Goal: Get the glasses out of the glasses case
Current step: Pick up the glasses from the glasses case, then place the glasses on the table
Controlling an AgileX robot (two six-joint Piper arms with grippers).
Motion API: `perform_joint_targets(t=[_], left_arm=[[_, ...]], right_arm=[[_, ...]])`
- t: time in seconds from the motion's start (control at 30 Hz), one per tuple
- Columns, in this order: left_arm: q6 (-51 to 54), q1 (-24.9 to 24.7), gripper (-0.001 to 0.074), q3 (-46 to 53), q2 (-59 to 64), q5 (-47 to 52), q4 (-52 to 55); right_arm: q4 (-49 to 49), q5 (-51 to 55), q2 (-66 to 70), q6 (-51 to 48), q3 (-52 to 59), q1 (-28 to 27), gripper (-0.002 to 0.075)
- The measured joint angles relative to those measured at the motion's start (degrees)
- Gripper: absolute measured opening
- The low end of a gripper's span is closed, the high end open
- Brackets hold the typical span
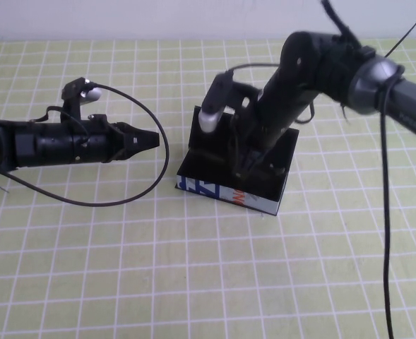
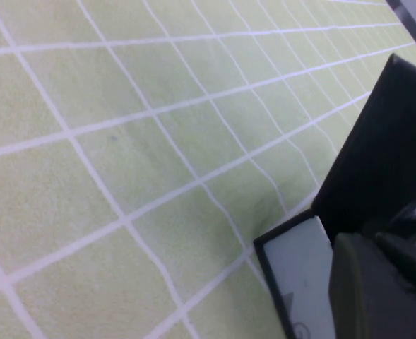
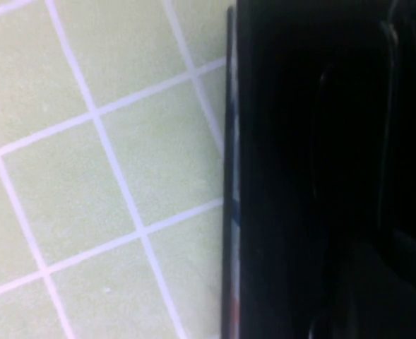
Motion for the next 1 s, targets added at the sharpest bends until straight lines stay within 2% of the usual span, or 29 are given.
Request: perform_joint_targets(t=[0.3,0.47,0.67,0.87,1.0], left_arm=[[-2.18,0.0,-0.0004,0.0,-5.14,0.58,2.63],[-4.36,0.0,-0.0004,0.0,-9.2,0.58,5.23],[-5.84,0.0,-0.0004,0.0,-11.88,0.58,7.31],[-6.71,0.0,-0.0004,0.0,-12.22,0.58,7.86],[-7.06,0.0,-0.0004,0.0,-12.22,0.72,8.28]], right_arm=[[-2.55,6.02,-12.6,11.47,0.0,-0.39,0.0009],[-5.98,8.13,-20.91,20.27,5.11,-3.24,0.0009],[-6.78,-0.67,-34.0,32.37,23.57,-7.98,0.0009],[-4.31,-13.69,-43.59,45.01,45.79,-8.59,0.0009],[-0.57,-19.27,-43.46,47.09,55.68,-8.59,0.0008]])
